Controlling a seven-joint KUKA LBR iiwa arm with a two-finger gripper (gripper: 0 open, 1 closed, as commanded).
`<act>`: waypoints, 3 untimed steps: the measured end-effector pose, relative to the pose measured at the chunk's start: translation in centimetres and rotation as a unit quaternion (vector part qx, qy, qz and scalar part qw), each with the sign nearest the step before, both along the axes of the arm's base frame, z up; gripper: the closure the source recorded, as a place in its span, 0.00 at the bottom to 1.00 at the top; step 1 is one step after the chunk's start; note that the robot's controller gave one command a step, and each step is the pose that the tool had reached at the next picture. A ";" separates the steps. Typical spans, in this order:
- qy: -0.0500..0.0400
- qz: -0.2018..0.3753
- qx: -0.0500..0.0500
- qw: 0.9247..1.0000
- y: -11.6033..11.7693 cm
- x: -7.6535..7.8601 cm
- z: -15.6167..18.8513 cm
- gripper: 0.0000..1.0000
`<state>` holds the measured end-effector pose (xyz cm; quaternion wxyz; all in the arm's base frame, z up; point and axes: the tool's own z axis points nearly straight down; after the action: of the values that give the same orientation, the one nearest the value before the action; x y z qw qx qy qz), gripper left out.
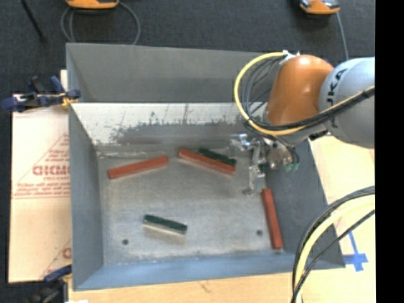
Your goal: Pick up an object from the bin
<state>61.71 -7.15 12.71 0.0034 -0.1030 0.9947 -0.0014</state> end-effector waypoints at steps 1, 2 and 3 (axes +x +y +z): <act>-0.002 -0.076 0.002 0.997 2.2 2.8 -5.6 0.00; -0.006 -0.075 0.002 0.997 2.1 3.1 -5.0 1.00; -0.002 -0.074 0.001 0.997 2.1 2.8 -5.5 0.00</act>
Offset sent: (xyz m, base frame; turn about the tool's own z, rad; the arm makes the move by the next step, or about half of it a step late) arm 0.0261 0.0218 -0.0571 0.1539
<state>64.54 -5.08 7.22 0.0051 -0.0288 0.9996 -0.0008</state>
